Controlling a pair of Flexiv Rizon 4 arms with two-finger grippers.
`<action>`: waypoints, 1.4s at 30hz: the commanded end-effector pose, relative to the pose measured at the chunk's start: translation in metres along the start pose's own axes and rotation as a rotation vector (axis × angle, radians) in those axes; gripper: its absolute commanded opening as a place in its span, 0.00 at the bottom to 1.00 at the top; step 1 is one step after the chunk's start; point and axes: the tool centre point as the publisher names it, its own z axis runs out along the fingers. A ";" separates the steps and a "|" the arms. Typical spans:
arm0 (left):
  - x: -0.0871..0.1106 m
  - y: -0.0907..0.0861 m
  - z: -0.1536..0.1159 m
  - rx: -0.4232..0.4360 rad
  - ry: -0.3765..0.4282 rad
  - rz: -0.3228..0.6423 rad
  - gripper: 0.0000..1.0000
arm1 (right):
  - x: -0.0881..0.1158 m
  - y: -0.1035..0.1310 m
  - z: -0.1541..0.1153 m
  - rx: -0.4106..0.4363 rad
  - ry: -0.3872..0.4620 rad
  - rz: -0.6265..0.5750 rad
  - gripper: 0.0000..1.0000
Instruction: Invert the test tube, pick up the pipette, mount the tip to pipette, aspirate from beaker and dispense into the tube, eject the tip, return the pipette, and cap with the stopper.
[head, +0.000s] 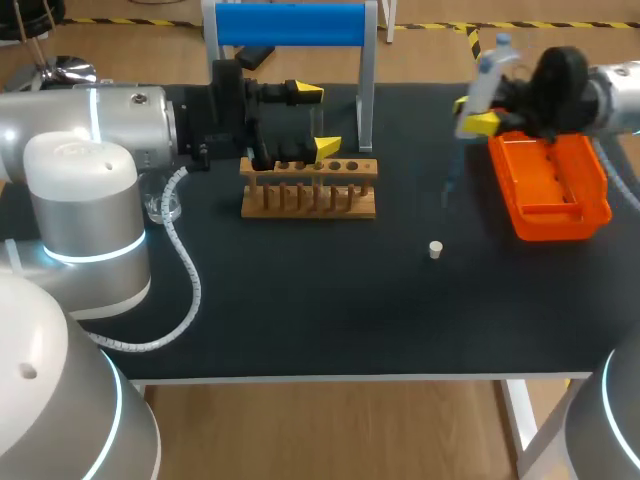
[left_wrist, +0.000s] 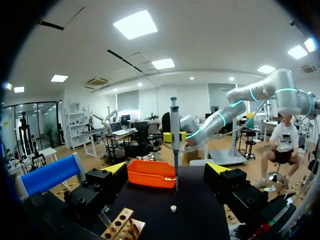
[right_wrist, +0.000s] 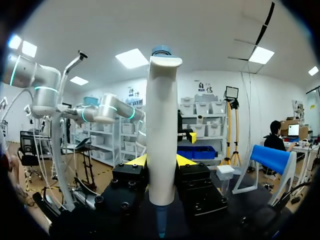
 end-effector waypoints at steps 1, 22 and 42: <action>0.001 0.001 0.001 0.004 -0.005 0.001 1.00 | 0.004 0.008 -0.044 0.020 0.035 -0.016 0.00; 0.001 0.001 0.001 0.004 -0.005 0.001 1.00 | -0.020 0.011 -0.154 0.073 -0.057 -0.041 0.00; 0.001 0.001 0.001 0.004 -0.005 0.001 1.00 | -0.037 0.001 -0.209 0.081 -0.053 -0.058 0.00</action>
